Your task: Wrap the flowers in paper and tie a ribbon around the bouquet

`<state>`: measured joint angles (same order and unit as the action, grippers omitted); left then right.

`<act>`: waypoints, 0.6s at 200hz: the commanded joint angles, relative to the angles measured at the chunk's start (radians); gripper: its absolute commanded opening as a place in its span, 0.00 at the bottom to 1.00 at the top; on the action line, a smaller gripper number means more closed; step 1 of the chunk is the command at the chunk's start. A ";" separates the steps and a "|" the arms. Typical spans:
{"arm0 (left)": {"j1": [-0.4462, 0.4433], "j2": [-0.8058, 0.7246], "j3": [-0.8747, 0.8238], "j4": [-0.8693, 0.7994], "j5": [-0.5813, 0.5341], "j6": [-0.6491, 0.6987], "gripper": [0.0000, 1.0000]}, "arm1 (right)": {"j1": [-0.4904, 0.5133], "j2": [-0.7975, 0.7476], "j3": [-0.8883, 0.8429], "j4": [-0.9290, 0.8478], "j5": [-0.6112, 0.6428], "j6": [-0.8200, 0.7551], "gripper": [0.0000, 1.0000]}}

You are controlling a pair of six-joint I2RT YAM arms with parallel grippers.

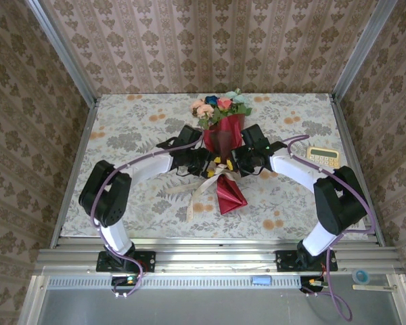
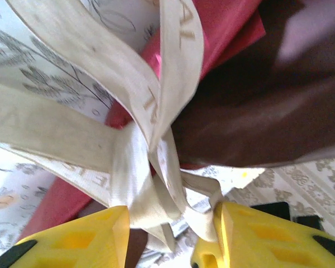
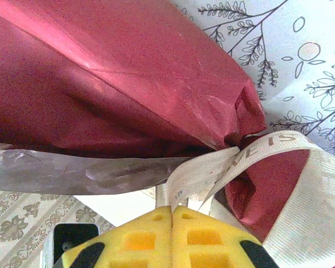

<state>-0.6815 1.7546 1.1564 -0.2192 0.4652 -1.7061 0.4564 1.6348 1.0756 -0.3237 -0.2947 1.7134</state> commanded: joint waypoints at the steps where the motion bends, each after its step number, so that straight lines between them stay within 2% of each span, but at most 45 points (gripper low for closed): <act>1: -0.022 -0.009 -0.026 0.083 0.025 -0.127 0.47 | 0.001 -0.026 -0.013 0.017 -0.008 0.023 0.00; 52: -0.027 0.030 -0.046 0.151 0.017 -0.191 0.48 | 0.003 -0.046 -0.032 0.033 -0.024 0.029 0.00; 120: -0.013 0.068 -0.014 0.139 0.002 -0.175 0.48 | 0.007 -0.092 -0.089 0.054 -0.040 0.050 0.00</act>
<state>-0.7013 1.8072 1.1213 -0.0776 0.4786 -1.8526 0.4564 1.5833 1.0138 -0.2844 -0.3229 1.7386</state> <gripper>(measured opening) 0.490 0.061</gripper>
